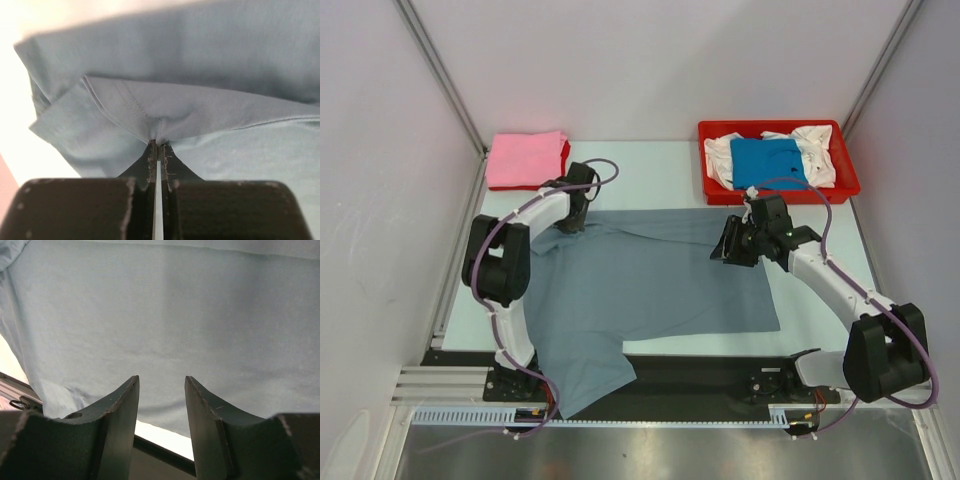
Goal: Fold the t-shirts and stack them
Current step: Fold the tshirt
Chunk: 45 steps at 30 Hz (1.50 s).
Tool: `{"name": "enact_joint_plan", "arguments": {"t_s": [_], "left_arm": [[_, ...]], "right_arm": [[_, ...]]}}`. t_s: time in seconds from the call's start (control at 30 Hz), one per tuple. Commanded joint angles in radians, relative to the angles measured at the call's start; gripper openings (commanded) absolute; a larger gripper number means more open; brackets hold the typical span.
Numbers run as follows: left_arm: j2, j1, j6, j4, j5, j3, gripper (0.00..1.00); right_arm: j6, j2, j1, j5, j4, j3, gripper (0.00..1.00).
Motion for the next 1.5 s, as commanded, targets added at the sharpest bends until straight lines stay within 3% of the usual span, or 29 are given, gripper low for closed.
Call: {"name": "enact_joint_plan", "arguments": {"t_s": [0.0, 0.23, 0.6, 0.63, 0.73, 0.77, 0.93, 1.03, 1.1, 1.27, 1.33, 1.47], "left_arm": [[-0.072, -0.004, -0.061, -0.117, 0.042, 0.028, 0.00], [-0.231, -0.040, -0.141, -0.200, 0.160, -0.100, 0.01], [-0.369, -0.112, -0.297, -0.229, 0.377, -0.272, 0.11], [-0.383, -0.120, -0.310, -0.232, 0.377, -0.282, 0.20], [-0.449, -0.116, -0.314, -0.289, 0.323, -0.269, 0.32], [-0.477, -0.102, -0.314, -0.327, 0.316, -0.247, 0.45], [-0.555, -0.053, -0.321, -0.319, 0.369, -0.164, 0.54], [-0.546, 0.074, -0.299, -0.262, 0.346, -0.183, 0.70], [-0.526, 0.212, -0.288, -0.184, 0.415, -0.260, 0.68], [-0.564, 0.422, -0.307, -0.047, 0.510, -0.405, 0.60], [-0.590, 0.521, -0.369, 0.033, 0.587, -0.450, 0.58], [-0.638, 0.621, -0.448, 0.151, 0.709, -0.583, 0.58]], "right_arm": [[0.005, 0.014, -0.003, -0.009, 0.024, 0.008, 0.47], [0.020, 0.063, -0.003, -0.035, 0.061, 0.016, 0.47], [0.023, 0.114, 0.009, -0.048, 0.089, 0.013, 0.47], [0.025, 0.116, 0.008, -0.048, 0.089, 0.008, 0.47], [0.028, 0.119, 0.010, -0.049, 0.092, 0.003, 0.47], [0.027, 0.123, 0.010, -0.051, 0.090, 0.007, 0.47], [0.020, 0.160, 0.010, -0.057, 0.095, 0.036, 0.47], [0.005, 0.204, 0.003, -0.048, 0.072, 0.091, 0.47], [0.004, 0.217, 0.000, -0.051, 0.063, 0.125, 0.47], [0.002, 0.226, 0.009, -0.104, 0.096, 0.135, 0.47], [0.036, 0.267, 0.037, -0.184, 0.205, 0.134, 0.48], [0.331, 0.442, 0.130, -0.340, 0.580, 0.141, 0.49]]}}
